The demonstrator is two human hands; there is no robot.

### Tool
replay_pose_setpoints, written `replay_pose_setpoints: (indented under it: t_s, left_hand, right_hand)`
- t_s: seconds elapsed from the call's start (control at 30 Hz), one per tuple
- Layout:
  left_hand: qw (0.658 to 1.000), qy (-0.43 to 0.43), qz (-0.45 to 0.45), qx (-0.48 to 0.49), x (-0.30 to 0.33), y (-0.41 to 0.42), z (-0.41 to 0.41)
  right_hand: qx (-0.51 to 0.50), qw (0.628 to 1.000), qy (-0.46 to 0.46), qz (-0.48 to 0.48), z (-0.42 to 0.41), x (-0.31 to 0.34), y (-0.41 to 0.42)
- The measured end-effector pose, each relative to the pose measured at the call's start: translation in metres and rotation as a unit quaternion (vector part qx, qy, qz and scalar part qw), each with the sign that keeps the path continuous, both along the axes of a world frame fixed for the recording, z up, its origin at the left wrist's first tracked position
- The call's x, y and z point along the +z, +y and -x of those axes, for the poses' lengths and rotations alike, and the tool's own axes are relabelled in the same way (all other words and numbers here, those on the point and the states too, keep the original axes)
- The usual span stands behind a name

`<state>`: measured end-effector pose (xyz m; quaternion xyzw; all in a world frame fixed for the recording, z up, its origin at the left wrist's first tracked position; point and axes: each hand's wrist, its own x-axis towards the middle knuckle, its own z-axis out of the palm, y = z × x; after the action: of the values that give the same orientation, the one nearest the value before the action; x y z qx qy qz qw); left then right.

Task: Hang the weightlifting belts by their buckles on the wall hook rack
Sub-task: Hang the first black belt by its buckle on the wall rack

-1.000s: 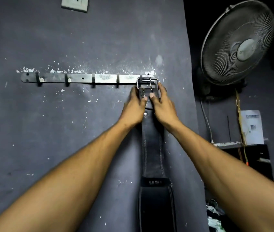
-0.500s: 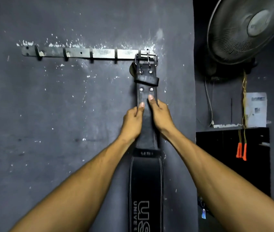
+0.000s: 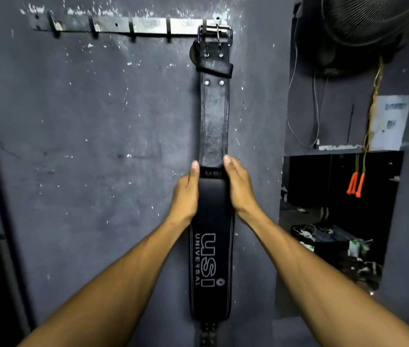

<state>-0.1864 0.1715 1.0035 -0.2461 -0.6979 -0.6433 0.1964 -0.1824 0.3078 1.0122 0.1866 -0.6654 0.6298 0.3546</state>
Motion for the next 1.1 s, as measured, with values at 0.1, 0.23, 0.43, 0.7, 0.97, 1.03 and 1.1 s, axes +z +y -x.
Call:
replay_pose_setpoints:
  t_s: [0.1, 0.23, 0.43, 0.7, 0.97, 1.03, 1.1]
  left_hand:
    - [0.998, -0.035, 0.05, -0.029, -0.059, -0.006, -0.015]
    - [0.998, -0.065, -0.014, -0.016, -0.098, -0.003, -0.019]
    - [0.994, -0.087, -0.013, -0.067, -0.115, -0.012, -0.037]
    - [0.956, -0.27, 0.079, -0.085, -0.265, -0.011, -0.097]
    - [0.958, -0.262, 0.1, -0.063, -0.253, -0.018, -0.089]
    - [0.949, -0.29, 0.122, -0.031, -0.286, -0.019, -0.107]
    - [0.941, -0.317, 0.116, 0.012, -0.318, -0.026, -0.128]
  right_hand:
    - [0.068, 0.996, -0.037, 0.039, -0.013, -0.054, 0.006]
    - [0.048, 0.995, -0.07, 0.045, -0.016, -0.094, 0.003]
    - [0.084, 0.991, -0.096, 0.031, -0.042, -0.105, 0.009]
    - [0.115, 0.944, -0.306, -0.049, -0.096, -0.274, 0.038]
    - [0.086, 0.942, -0.306, -0.108, -0.087, -0.265, 0.035]
    - [0.064, 0.92, -0.365, -0.127, -0.101, -0.303, 0.041]
    - [0.056, 0.897, -0.421, -0.123, -0.121, -0.34, 0.044]
